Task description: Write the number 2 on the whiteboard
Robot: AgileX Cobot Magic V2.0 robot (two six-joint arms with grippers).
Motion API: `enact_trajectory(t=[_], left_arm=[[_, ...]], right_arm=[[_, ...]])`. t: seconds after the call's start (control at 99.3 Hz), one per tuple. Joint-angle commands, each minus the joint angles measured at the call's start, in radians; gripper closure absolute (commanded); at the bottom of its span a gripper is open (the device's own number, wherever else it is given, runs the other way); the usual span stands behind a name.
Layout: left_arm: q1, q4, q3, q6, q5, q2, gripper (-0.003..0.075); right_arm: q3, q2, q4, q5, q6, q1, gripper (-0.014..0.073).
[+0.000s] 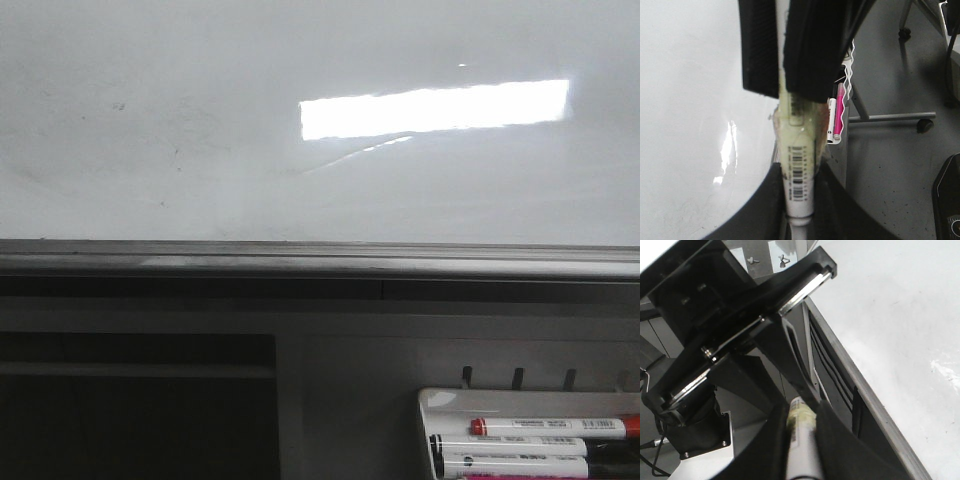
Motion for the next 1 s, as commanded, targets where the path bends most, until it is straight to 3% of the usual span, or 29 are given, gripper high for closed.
enact_trajectory(t=[0.0, 0.101, 0.181, 0.252, 0.342, 0.564, 0.755, 0.986], left_arm=[[-0.009, -0.071, -0.033, 0.021, -0.075, -0.006, 0.0729], [-0.009, -0.099, -0.033, 0.014, -0.096, -0.006, 0.0617], [-0.009, -0.104, -0.033, -0.043, -0.11, -0.006, 0.0432], [-0.009, -0.102, -0.033, -0.08, -0.117, -0.012, 0.0316], [-0.009, -0.1, -0.033, -0.105, -0.142, -0.039, 0.0228], [0.012, -0.051, -0.033, -0.217, -0.222, -0.169, 0.0225], [0.084, 0.076, -0.032, -0.422, -0.219, -0.307, 0.0233], [0.176, 0.277, 0.059, -0.733, -0.216, -0.514, 0.0435]], right_arm=[[-0.033, 0.002, 0.058, 0.042, 0.007, 0.003, 0.0665], [-0.033, 0.01, 0.058, 0.049, 0.007, 0.003, 0.0664], [-0.033, 0.01, 0.058, 0.038, 0.007, 0.003, 0.0664], [-0.033, 0.01, 0.058, 0.022, 0.007, 0.003, 0.0664], [-0.033, 0.01, 0.058, 0.01, 0.007, 0.003, 0.0664], [-0.033, 0.01, 0.037, -0.059, 0.007, 0.003, 0.0664], [-0.033, 0.01, -0.026, -0.174, 0.007, 0.003, 0.0664], [-0.033, 0.01, -0.084, -0.294, 0.007, 0.003, 0.0664]])
